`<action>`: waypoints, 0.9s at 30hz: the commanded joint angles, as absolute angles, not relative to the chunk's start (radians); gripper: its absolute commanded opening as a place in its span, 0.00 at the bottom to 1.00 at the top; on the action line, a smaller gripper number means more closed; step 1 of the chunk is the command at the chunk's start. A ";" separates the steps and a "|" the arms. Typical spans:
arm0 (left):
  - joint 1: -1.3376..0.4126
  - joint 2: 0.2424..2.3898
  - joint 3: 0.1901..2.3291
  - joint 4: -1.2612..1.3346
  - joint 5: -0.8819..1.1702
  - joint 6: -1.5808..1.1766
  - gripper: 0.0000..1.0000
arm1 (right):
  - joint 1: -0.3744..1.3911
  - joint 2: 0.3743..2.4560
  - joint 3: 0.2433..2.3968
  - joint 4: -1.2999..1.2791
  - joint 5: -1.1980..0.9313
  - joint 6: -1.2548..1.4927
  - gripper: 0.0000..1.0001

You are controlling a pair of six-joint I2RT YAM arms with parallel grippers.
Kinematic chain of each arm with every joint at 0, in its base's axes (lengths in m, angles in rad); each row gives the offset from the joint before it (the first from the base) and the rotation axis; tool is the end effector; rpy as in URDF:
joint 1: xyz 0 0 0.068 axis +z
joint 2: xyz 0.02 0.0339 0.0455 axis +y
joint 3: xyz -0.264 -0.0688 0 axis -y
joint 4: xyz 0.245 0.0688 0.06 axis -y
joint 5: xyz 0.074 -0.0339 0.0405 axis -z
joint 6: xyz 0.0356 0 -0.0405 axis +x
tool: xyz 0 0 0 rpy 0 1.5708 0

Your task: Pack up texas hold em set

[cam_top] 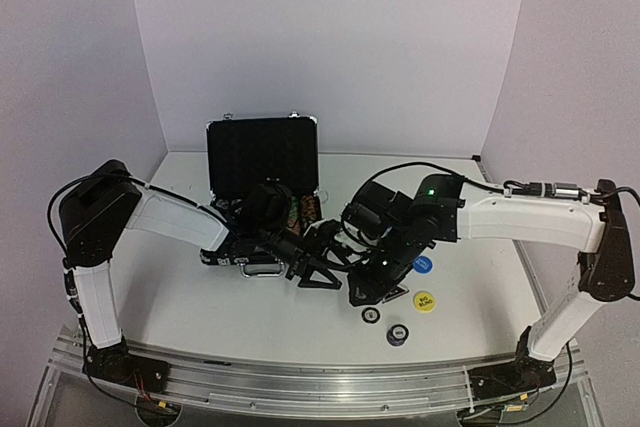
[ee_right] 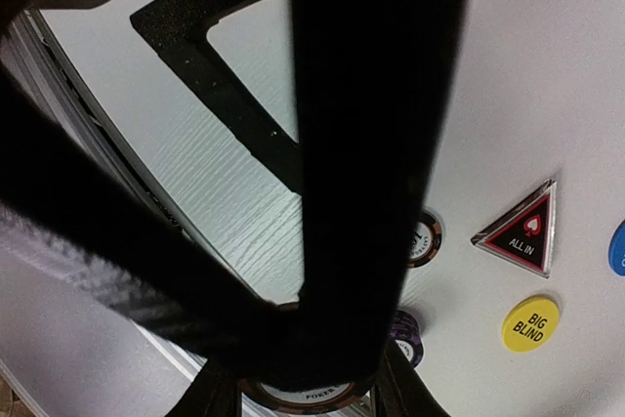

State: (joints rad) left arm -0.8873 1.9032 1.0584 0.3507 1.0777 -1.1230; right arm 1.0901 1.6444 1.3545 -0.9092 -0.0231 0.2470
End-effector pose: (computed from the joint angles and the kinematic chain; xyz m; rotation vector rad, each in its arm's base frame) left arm 0.2243 -0.3250 0.1766 -0.5057 -2.2085 1.7595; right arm 0.1524 0.2940 0.2621 -1.1687 2.5911 0.3570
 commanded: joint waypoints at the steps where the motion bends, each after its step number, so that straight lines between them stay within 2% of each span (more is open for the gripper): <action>1: -0.907 1.924 1.095 0.395 1.165 -1.134 0.64 | 1.097 1.634 1.404 -0.919 -0.009 0.217 0.06; 7: -0.916 1.927 1.099 0.330 1.200 -1.082 0.57 | 1.098 1.628 1.411 -0.919 0.000 0.202 0.06; 13: -0.946 1.941 1.158 0.264 1.222 -1.020 0.56 | 1.102 1.628 1.418 -0.918 -0.012 0.179 0.06; 16: -0.953 1.954 1.176 0.251 1.223 -1.018 0.51 | 1.107 1.627 1.424 -0.918 -0.004 0.170 0.06; 21: -0.965 1.974 1.198 0.225 1.224 -1.019 0.48 | 1.115 1.623 1.433 -0.916 0.000 0.154 0.05; 23: -0.965 1.979 1.200 0.218 1.228 -1.016 0.42 | 1.118 1.622 1.436 -0.914 0.000 0.150 0.05; 27: -0.966 1.975 1.190 0.246 1.228 -1.025 0.41 | 1.120 1.622 1.439 -0.915 0.027 0.146 0.05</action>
